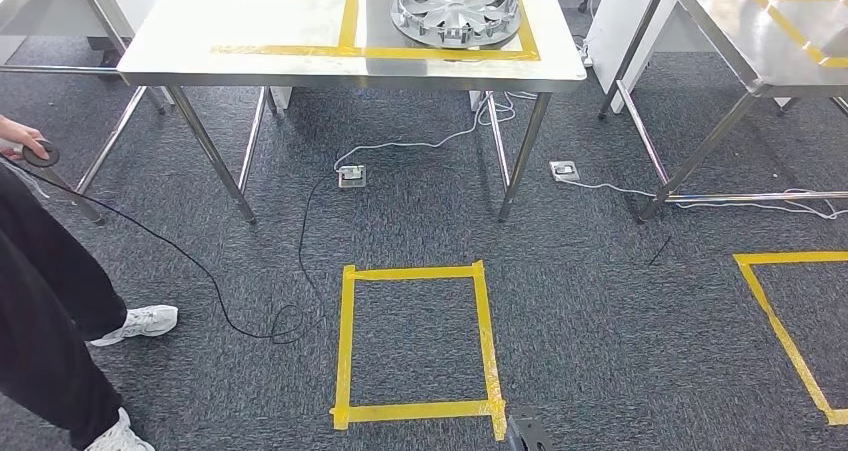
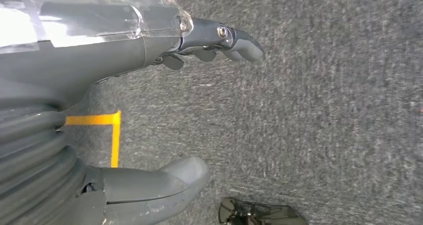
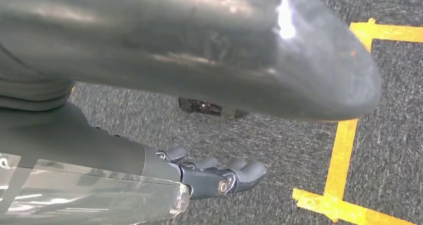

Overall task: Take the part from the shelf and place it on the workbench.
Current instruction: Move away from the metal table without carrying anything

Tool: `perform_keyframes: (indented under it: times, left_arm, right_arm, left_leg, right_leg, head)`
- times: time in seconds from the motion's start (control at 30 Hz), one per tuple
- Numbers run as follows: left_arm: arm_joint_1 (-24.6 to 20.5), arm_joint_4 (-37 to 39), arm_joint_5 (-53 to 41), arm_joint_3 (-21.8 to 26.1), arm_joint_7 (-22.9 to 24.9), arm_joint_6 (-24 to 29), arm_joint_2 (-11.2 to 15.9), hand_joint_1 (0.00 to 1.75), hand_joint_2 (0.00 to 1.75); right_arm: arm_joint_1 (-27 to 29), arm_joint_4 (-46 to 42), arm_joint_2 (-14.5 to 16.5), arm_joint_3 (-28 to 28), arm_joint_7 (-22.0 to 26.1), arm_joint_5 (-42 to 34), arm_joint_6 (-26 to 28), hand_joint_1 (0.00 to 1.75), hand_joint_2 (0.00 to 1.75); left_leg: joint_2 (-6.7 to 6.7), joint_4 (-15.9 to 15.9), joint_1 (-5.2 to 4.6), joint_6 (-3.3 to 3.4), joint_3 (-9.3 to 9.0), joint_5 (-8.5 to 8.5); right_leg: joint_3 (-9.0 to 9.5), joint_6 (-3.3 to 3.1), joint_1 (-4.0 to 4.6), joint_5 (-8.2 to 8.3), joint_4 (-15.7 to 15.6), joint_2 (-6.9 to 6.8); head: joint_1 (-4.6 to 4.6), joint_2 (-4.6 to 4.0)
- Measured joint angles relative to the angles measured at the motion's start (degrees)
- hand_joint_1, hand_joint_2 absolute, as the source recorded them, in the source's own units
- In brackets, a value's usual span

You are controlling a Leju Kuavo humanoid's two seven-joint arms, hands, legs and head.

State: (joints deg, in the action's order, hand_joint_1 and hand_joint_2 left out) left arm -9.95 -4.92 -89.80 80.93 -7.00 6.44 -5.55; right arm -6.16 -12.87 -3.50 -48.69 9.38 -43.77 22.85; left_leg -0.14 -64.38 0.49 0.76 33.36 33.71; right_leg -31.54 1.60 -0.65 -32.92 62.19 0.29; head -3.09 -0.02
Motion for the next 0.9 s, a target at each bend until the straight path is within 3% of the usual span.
perform_keyframes:
  times: [0.1, 0.37, 0.9]
  left_arm:
    - [0.1, 0.0, 0.1, 0.1, 0.9, -0.4, -0.3, 0.0, 1.75]
    - [0.1, 0.0, 0.3, 0.2, -5.3, -0.1, -1.1, 0.0, 1.75]
    - [0.1, 0.0, 0.0, 0.2, -3.7, -0.9, -2.2, 0.0, 1.75]
  right_arm:
    - [0.0, 0.0, -0.2, -0.6, -0.8, 0.3, 0.2, 0.0, 0.0]
    - [-0.3, -0.5, -2.2, -1.4, -0.4, -0.6, 0.5, 0.0, 0.0]
    - [-0.5, -1.3, -2.8, -1.6, 0.6, -2.0, 0.7, 0.0, 0.0]
  left_leg:
    - [0.0, 0.0, 0.0, 0.02, -0.01, -0.01]
    - [0.07, 0.1, 0.0, 0.02, -0.03, -0.02]
    - [0.08, 0.1, 0.0, 0.05, -0.09, -0.03]
  right_leg:
    - [0.01, 0.0, 0.0, 0.0, 0.0, 0.0]
    - [0.04, 0.08, -0.01, 0.06, -0.1, 0.0]
    - [0.06, 0.12, -0.01, 0.09, -0.1, 0.01]
  head:
    - [0.03, 0.0]
    - [-0.02, 0.0]
    - [-0.08, 0.0]
